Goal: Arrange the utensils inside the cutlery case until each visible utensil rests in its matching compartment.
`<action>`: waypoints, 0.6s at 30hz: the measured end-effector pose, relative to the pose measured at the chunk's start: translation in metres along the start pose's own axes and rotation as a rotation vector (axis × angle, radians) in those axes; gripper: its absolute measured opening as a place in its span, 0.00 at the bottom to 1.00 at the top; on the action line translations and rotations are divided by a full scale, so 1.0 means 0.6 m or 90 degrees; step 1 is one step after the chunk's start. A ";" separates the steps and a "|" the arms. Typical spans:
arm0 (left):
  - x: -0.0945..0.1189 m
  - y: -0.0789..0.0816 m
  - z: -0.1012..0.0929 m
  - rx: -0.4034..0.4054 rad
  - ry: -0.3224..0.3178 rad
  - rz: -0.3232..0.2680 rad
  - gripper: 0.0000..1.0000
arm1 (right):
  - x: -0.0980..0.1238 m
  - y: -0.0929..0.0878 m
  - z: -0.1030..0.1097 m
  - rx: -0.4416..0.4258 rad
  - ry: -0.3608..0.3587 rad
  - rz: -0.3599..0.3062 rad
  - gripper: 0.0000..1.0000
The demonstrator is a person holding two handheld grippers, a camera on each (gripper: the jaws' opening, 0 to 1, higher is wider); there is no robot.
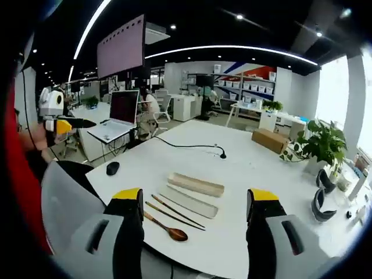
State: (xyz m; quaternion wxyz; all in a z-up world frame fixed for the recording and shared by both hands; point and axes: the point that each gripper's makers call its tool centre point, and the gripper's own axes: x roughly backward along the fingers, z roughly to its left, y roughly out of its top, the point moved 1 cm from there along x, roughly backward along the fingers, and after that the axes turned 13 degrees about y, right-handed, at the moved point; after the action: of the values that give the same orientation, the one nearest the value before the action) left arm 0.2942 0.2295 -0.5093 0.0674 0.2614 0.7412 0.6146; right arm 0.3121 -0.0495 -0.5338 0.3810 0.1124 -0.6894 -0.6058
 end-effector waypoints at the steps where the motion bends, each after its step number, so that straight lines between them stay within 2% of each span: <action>1: 0.000 0.000 0.004 0.001 0.008 0.000 0.88 | 0.002 -0.002 -0.002 -0.004 -0.002 0.000 0.71; 3: -0.002 -0.001 0.011 -0.007 0.031 0.002 0.93 | 0.004 -0.002 -0.006 -0.007 -0.005 -0.001 0.71; 6: -0.005 -0.016 0.022 -0.040 0.057 0.029 0.99 | 0.007 0.000 -0.012 -0.015 -0.007 -0.009 0.74; 18: -0.003 -0.037 0.019 -0.038 0.052 0.050 0.97 | -0.002 -0.006 -0.006 -0.012 0.004 0.007 0.79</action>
State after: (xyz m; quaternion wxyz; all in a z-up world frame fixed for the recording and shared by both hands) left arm 0.2940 0.2361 -0.5332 0.0204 0.2627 0.7139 0.6488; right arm 0.3144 -0.0522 -0.5375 0.3874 0.1074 -0.6831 -0.6097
